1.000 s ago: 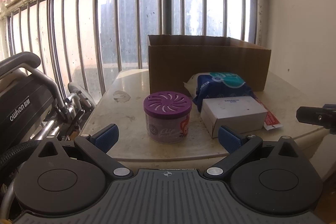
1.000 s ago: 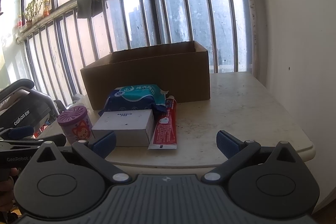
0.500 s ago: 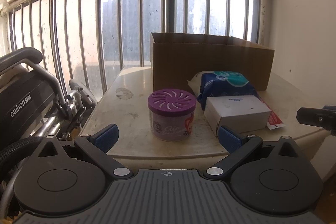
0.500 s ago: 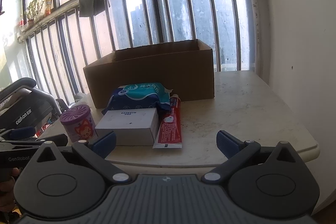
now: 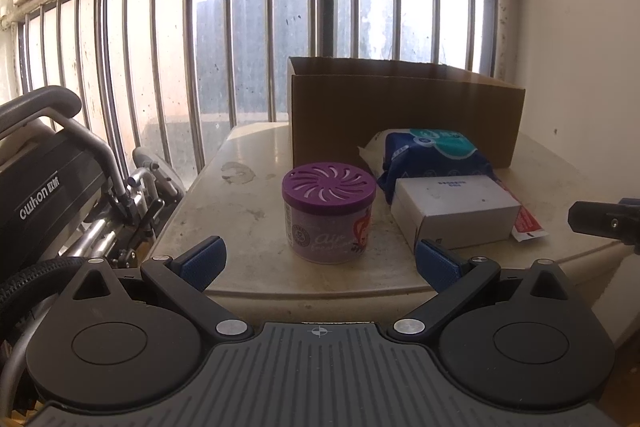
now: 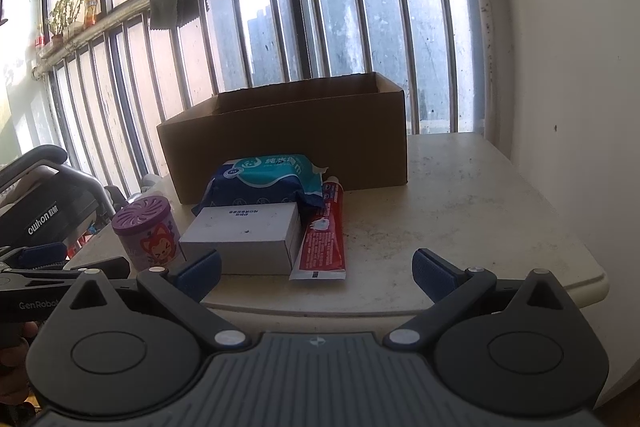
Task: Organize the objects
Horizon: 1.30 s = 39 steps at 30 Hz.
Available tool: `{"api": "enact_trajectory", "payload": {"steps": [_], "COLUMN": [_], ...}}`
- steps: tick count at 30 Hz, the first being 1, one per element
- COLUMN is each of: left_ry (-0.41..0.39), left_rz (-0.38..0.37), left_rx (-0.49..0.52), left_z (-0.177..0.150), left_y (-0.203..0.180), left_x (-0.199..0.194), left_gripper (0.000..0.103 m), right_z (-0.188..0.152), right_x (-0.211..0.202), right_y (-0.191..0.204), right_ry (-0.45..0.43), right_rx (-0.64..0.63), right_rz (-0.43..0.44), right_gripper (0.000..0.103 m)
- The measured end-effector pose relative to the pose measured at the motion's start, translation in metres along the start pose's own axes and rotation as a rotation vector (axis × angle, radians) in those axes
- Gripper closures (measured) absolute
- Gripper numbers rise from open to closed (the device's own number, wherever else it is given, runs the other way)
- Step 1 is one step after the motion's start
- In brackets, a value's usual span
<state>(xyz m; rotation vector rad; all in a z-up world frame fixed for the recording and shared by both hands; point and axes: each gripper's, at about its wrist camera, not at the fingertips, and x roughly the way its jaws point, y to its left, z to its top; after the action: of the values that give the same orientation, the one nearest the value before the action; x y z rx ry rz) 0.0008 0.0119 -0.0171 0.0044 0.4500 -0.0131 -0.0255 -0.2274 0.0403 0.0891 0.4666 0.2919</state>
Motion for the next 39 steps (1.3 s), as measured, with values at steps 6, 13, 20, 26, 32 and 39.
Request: {"api": "enact_trajectory", "payload": {"steps": [6, 13, 20, 26, 32, 39], "left_ry": [0.003, 0.005, 0.007, 0.007, 0.006, 0.010], "left_rz": [0.004, 0.005, 0.005, 0.006, 0.002, 0.005], "left_rx": [-0.002, -0.003, -0.004, -0.005, -0.009, -0.008], "left_z": [-0.0006, -0.0009, -0.0015, -0.0016, -0.0021, -0.0032], "left_y": [0.0002, 0.0005, 0.0014, 0.0014, 0.0024, 0.0025], "left_x": [0.0006, 0.0018, 0.0026, 0.0026, 0.0028, 0.0034], "left_gripper": [0.001, 0.001, 0.001, 0.001, 0.001, 0.001], "right_z": [-0.0006, -0.0008, -0.0007, -0.0007, -0.0007, -0.0010], "right_x": [0.0005, 0.0012, 0.0017, 0.0015, 0.0016, 0.0020], "right_y": [0.0000, -0.0003, -0.0005, -0.0005, -0.0001, 0.0006], "right_ry": [0.002, -0.001, 0.003, 0.004, 0.004, 0.005], "right_rx": [-0.001, 0.005, 0.005, 0.005, 0.004, 0.003], "right_rz": [0.001, 0.001, 0.002, 0.003, 0.003, 0.005], "right_gripper": [0.000, 0.000, 0.000, 0.000, 0.000, 0.000]}}
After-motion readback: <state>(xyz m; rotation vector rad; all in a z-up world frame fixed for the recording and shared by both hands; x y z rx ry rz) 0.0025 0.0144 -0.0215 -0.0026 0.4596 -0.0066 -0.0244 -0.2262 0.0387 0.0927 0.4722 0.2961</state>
